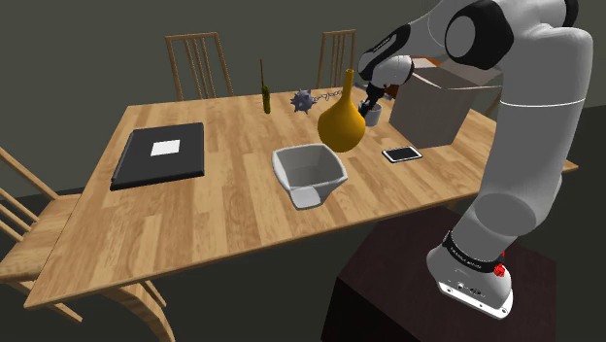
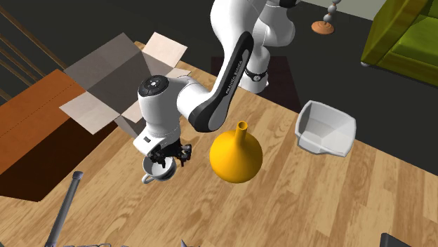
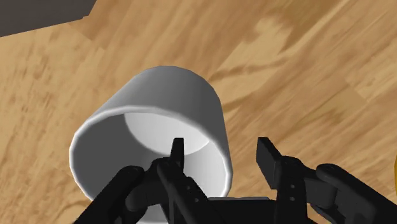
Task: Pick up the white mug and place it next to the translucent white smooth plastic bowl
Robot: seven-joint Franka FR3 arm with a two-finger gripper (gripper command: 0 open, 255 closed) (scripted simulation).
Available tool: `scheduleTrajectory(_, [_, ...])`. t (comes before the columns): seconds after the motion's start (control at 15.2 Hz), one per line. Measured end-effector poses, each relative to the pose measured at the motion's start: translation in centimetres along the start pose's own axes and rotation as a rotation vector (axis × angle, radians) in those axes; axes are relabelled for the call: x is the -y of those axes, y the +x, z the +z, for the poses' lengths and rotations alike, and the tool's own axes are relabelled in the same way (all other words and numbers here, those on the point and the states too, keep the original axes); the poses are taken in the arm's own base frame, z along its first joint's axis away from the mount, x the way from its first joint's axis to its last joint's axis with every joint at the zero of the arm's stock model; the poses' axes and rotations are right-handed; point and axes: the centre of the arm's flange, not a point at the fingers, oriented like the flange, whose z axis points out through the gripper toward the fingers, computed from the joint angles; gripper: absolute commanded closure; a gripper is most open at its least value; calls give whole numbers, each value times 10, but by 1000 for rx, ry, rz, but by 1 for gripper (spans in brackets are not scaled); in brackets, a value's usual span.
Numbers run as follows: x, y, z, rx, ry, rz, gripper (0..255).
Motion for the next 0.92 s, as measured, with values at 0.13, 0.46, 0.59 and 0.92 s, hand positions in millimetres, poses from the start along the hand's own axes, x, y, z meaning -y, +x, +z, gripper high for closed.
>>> scheduleTrajectory(0.13, [0, 0, 0, 0, 0, 0, 255])
scheduleTrajectory(0.46, [0, 0, 0, 0, 0, 0, 255])
scheduleTrajectory(0.59, [0, 0, 0, 0, 0, 0, 255])
scheduleTrajectory(0.92, [-2, 5, -21, 0, 0, 0, 255])
